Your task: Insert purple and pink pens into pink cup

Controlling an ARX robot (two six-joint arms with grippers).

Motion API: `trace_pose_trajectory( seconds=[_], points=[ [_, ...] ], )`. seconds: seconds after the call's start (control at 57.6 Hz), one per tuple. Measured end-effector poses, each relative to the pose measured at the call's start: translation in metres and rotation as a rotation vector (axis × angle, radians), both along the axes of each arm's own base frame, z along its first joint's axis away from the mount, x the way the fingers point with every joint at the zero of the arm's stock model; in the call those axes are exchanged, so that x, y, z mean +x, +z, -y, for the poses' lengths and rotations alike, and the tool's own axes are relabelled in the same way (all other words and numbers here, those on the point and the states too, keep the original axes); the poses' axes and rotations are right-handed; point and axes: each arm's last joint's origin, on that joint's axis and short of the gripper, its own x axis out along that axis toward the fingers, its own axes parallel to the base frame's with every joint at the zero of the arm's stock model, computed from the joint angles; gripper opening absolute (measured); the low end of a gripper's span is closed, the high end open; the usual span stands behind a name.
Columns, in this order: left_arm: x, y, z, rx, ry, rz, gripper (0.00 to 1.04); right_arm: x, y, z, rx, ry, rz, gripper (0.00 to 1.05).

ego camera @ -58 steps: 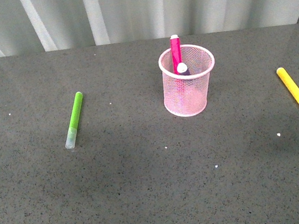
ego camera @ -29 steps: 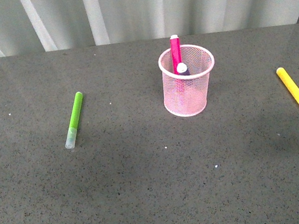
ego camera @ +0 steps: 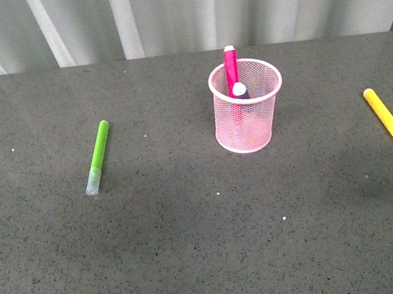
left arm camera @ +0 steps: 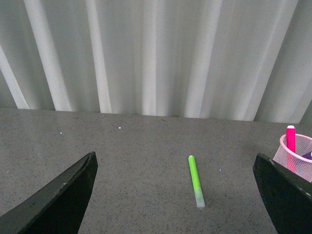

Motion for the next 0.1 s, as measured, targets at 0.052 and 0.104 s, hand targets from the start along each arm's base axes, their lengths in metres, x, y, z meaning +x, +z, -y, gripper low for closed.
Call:
trace_pose_trajectory(
  seconds=[0.052,0.104],
  points=[
    [0.0,0.0,0.0,0.0,0.0,0.0,0.98,0.0,0.0,0.0,0.0,0.0,0.0,0.98],
    [0.0,0.0,0.0,0.0,0.0,0.0,0.98,0.0,0.0,0.0,0.0,0.0,0.0,0.98]
  ],
)
